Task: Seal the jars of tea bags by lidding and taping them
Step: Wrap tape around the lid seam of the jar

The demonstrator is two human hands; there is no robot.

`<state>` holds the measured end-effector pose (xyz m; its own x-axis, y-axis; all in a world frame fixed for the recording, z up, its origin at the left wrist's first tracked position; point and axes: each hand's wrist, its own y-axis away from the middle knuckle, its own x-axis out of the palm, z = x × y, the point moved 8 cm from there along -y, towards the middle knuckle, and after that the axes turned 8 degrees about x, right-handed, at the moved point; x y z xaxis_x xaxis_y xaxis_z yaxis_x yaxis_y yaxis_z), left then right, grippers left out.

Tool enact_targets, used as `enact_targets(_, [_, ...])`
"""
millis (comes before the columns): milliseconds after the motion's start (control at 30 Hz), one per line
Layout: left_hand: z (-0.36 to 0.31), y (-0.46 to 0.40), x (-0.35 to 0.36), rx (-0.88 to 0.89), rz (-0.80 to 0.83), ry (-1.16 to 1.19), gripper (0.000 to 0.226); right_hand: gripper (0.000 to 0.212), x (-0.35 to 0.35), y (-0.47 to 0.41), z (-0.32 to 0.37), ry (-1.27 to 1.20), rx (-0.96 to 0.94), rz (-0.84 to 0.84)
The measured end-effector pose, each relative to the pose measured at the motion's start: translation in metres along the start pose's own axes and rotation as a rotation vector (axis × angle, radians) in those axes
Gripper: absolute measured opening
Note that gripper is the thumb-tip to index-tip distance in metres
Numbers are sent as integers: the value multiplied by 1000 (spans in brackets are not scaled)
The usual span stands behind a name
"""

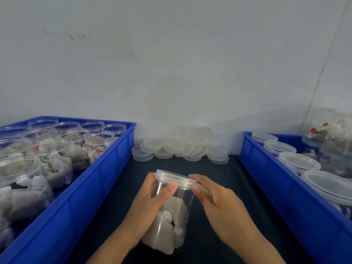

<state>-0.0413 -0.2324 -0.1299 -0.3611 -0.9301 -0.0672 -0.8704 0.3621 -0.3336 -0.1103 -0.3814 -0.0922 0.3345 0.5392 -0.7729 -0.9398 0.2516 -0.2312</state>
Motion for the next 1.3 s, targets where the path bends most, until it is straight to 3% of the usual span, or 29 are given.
enact_targets(67, [-4,2,-4,17,-71,-133,45,42,0,0,0,-6,19,-28])
enact_targets(167, [-21,9,-9,131,-257,-366,48,45,2,3,5,17,23,-69])
enact_targets(267, [-26,17,0,125,-305,-443,46,47,4,8,11,37,11,-90])
enact_targets(467, [-8,9,-11,-109,-291,-308,86,48,6,15,24,113,-32,-100])
enact_targets(567, [-8,8,-16,-83,-314,-266,96,47,4,15,27,133,-46,-76])
enact_targets(867, [-9,4,-17,-16,-259,-143,95,54,-12,6,6,181,13,49])
enact_targets(1067, [-10,2,-9,-16,-162,-5,86,42,-14,3,1,177,-12,55])
enact_targets(1300, [-6,2,-4,-65,-89,116,79,42,-3,-1,0,102,10,96])
